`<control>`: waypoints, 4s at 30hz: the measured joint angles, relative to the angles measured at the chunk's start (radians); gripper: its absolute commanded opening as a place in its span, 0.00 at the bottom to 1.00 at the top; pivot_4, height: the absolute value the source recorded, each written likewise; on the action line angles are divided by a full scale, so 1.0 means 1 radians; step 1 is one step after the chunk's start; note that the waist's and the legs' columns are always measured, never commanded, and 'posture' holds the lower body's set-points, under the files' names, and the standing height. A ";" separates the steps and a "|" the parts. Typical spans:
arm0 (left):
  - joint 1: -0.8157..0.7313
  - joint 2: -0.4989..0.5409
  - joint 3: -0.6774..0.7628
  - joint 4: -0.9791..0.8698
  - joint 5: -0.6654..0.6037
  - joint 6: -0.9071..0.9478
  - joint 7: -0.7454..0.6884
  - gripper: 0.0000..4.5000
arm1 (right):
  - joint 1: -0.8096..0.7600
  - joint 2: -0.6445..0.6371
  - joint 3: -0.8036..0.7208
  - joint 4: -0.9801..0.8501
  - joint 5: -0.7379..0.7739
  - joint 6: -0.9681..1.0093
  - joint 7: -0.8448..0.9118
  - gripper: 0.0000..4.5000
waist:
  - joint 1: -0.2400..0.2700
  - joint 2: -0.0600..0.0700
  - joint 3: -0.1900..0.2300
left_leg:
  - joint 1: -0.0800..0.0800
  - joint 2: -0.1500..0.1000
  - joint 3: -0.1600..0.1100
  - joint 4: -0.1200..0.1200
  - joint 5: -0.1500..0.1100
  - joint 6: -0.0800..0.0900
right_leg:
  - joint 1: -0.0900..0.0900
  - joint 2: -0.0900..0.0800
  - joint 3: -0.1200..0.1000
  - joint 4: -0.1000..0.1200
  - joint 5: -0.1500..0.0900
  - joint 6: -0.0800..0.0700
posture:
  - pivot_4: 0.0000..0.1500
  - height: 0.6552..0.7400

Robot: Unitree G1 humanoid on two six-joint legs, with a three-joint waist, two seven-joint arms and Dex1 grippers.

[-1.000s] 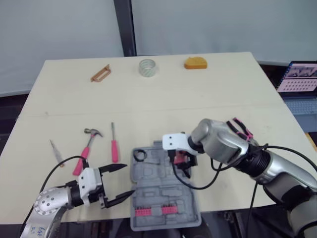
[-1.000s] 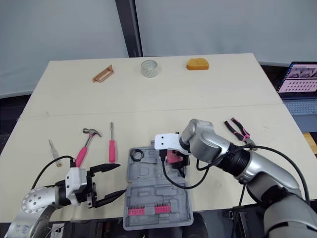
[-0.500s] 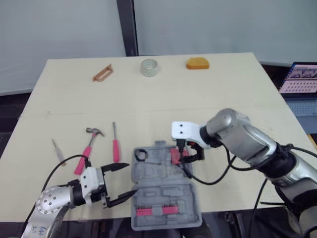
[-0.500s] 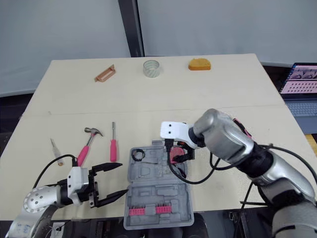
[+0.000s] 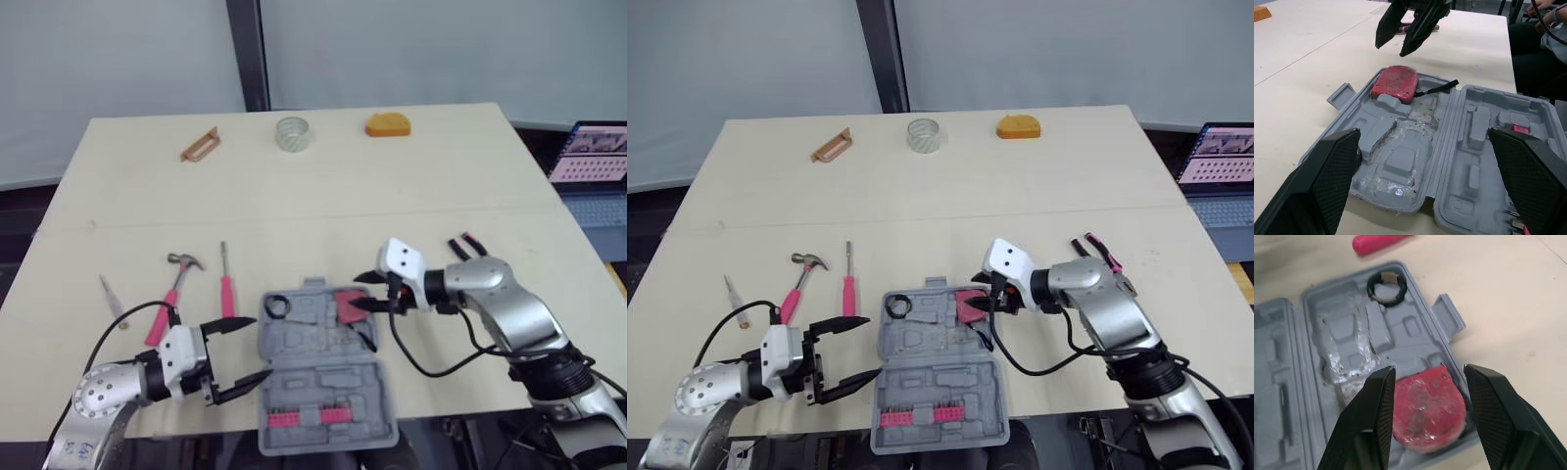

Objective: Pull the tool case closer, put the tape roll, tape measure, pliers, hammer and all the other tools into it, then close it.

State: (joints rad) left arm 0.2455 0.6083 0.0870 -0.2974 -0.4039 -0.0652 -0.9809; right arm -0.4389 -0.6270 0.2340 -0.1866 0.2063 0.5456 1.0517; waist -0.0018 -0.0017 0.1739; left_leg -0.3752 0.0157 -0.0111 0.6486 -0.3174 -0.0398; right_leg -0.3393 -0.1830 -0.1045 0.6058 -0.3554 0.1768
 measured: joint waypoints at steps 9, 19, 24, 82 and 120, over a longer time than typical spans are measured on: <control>0.000 0.002 0.007 0.024 0.000 -0.001 -0.016 1.00 | 0.059 0.042 -0.003 0.103 0.006 -0.119 0.004 0.53 | -0.001 0.000 0.000 | 0.000 0.000 0.000 0.000 0.000 0.000 | 0.000 0.000 0.000 0.000 0.000 0.000 | 1.00 1.00; 0.012 0.006 0.030 0.033 -0.002 -0.003 -0.027 1.00 | 0.062 0.092 -0.003 0.207 -0.016 -0.205 -0.022 0.53 | 0.000 0.000 0.000 | 0.000 0.000 0.000 0.001 0.000 0.000 | 0.000 0.000 0.000 0.000 0.000 0.000 | 1.00 1.00; 0.020 0.007 0.033 0.032 -0.002 -0.003 -0.029 1.00 | 0.072 0.120 -0.003 0.252 -0.021 -0.255 -0.035 0.53 | -0.001 0.000 0.000 | 0.001 0.000 0.000 0.000 0.000 0.000 | 0.000 0.000 0.000 0.000 0.000 0.000 | 1.00 1.00; 0.028 0.054 0.091 -0.030 -0.032 0.072 -0.033 1.00 | 0.135 0.203 -0.009 0.406 -0.071 -0.528 -0.111 0.53 | -0.001 -0.005 -0.003 | 0.008 0.001 0.000 0.000 0.000 0.000 | 0.008 0.000 -0.001 -0.001 0.000 0.000 | 1.00 1.00; 0.288 0.001 0.255 -0.039 -0.104 0.009 -0.098 1.00 | 0.926 -0.196 -0.513 -0.433 0.214 -0.012 -0.103 0.99 | 0.029 -0.004 0.001 | 0.006 0.000 0.000 0.001 -0.004 0.003 | 0.011 0.000 -0.002 -0.013 0.002 -0.002 | 1.00 1.00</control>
State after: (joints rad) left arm 0.5337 0.6097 0.3420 -0.3359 -0.5080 -0.0564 -1.0784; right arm 0.4870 -0.8230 -0.2794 -0.6192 0.4199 0.5341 0.9482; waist 0.0269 -0.0053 0.1744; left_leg -0.3693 0.0161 -0.0107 0.6493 -0.3216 -0.0371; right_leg -0.3280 -0.1826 -0.1061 0.5929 -0.3538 0.1751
